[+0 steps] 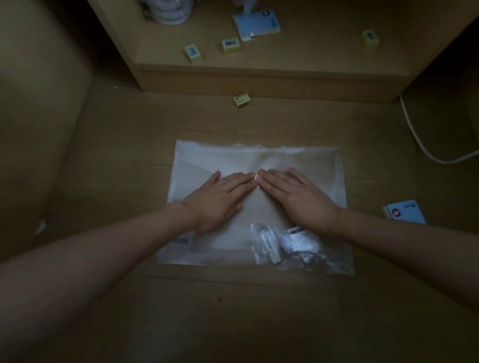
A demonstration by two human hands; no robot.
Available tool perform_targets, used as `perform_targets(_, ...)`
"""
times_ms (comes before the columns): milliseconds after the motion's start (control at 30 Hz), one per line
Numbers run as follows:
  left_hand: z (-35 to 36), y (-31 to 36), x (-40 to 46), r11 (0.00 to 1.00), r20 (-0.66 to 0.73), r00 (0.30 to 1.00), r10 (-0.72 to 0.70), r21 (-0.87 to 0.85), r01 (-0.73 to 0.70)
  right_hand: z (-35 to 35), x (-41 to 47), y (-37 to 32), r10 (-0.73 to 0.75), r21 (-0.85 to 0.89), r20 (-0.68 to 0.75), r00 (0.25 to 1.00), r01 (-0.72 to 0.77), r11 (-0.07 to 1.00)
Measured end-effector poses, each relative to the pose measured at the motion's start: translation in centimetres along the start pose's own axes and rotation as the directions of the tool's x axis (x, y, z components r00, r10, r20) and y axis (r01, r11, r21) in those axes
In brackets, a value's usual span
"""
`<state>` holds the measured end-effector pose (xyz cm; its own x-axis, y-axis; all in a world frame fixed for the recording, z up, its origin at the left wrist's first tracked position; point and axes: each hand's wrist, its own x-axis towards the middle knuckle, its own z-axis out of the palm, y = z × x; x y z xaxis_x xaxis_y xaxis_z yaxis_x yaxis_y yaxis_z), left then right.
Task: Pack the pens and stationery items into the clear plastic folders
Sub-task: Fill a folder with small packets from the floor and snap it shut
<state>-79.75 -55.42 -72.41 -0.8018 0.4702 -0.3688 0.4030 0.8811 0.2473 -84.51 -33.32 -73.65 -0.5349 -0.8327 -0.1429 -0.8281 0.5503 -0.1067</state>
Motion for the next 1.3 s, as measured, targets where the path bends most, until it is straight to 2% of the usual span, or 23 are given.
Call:
perform_targets(67,-0.7,-0.5,-0.1,1.0,-0.066,0.998,0.02,-0.01,-0.021,-0.3,-0.8,0.7,0.047,0.06,0.1,0.994,-0.053,0.997)
perform_targets(167,-1.1,-1.6,-0.4,1.0,-0.217,0.976,-0.021,0.016,0.025,-1.2,-1.4,1.9,0.252,0.114,0.076,0.965,-0.26,0.959)
perform_targets(267,-0.7,-3.1,-0.7,0.983,-0.174,0.971,-0.166,0.046,0.176,-1.3,-1.9,3.2,0.364,0.127,0.103,0.926,-0.376,0.918)
perform_targets(400,1.0,-3.9,-1.0,0.967,-0.085,0.966,-0.244,0.052,0.248,-0.5,-1.7,3.9,0.386,-0.009,0.1,0.917,-0.387,0.922)
perform_targets(600,3.0,-3.9,-1.6,0.962,-0.166,0.947,-0.273,-0.032,0.272,1.5,-1.6,4.3,0.407,0.132,0.076,0.91,-0.413,0.901)
perform_targets(767,2.8,-4.2,-1.5,0.957,-0.15,0.946,-0.288,-0.076,0.28,1.7,-1.7,4.3,0.424,0.097,0.054,0.904,-0.428,0.899)
perform_targets(867,2.1,-3.9,-1.6,0.954,-0.125,0.948,-0.293,-0.105,0.281,1.5,-1.6,4.3,0.422,0.102,0.088,0.902,-0.429,0.897)
perform_targets(1033,2.8,-1.9,-3.3,0.919,-0.248,0.886,-0.393,-0.077,0.386,0.0,-1.8,3.8,0.423,0.164,0.068,0.904,-0.428,0.889)
perform_targets(1167,3.9,-2.9,-4.5,0.89,-0.198,0.869,-0.454,-0.057,0.452,-0.2,-1.8,3.2,0.33,0.137,0.065,0.942,-0.336,0.932)
perform_targets(1300,4.2,-3.4,-4.6,0.884,-0.148,0.872,-0.466,-0.059,0.463,1.2,-1.7,3.4,0.308,0.139,0.091,0.947,-0.318,0.938)
